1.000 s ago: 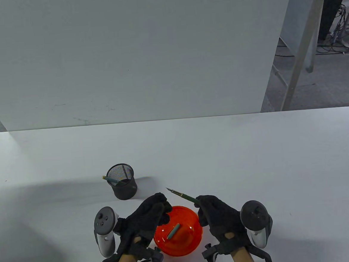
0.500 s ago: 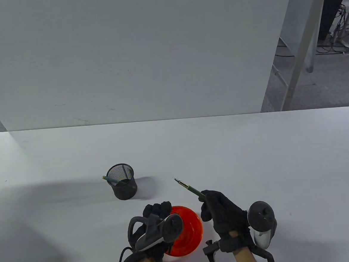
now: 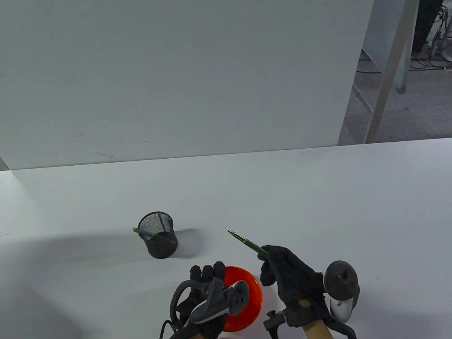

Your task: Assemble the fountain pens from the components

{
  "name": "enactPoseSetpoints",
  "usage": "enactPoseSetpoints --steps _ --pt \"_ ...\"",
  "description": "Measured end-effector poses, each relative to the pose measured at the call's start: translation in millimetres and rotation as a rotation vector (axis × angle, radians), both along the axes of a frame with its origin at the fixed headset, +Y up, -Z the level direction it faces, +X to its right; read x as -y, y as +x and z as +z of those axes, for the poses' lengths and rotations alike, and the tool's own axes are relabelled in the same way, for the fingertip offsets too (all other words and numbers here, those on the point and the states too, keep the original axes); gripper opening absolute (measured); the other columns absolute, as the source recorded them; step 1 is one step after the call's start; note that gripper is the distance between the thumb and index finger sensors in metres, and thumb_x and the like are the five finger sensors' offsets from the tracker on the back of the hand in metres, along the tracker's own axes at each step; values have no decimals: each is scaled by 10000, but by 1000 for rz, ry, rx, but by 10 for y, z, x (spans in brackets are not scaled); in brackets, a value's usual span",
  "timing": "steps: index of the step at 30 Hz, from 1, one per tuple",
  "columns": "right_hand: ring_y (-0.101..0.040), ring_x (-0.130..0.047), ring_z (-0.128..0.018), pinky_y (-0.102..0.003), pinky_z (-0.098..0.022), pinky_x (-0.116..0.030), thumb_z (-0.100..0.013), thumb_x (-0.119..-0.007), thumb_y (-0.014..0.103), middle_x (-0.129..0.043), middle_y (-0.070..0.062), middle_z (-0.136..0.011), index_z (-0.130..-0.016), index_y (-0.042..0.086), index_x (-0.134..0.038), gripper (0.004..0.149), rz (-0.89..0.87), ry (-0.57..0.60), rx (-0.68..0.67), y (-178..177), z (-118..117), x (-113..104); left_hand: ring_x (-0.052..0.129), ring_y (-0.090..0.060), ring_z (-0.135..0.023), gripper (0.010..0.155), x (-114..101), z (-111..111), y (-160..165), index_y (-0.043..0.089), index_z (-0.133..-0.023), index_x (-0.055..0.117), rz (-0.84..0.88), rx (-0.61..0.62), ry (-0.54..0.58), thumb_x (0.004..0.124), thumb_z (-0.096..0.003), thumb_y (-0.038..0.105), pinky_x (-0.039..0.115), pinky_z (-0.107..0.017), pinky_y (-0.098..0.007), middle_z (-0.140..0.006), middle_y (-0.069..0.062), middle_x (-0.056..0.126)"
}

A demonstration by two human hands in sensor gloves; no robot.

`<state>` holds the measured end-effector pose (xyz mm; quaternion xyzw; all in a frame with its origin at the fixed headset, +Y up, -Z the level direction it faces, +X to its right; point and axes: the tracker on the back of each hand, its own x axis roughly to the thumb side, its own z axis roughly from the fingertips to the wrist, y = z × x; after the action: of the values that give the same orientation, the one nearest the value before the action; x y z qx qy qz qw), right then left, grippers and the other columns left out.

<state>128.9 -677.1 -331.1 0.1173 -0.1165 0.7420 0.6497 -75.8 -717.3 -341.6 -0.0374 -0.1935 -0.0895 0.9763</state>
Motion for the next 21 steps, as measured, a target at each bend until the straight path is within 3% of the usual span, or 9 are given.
enactPoseSetpoints --steps 10,21 --pt "-153 -990 -420 -467 -458 -851 -611 -609 477 -936 40 -527 -870 88 -829 517 21 -5 -16 -21 -9 -4 475 -486 -952 460 81 44 109 108 -837 987 -49 14 -5 971 -449 354 395 -688 -722 -1185 -209 429" --pt "-158 -990 -418 -471 -456 -850 -609 -613 475 -938 36 -525 -869 86 -830 516 85 -21 -3 -40 -13 37 481 -467 -953 481 118 86 194 19 -834 957 -104 32 -16 906 -458 315 432 -687 -697 -1175 -200 431"
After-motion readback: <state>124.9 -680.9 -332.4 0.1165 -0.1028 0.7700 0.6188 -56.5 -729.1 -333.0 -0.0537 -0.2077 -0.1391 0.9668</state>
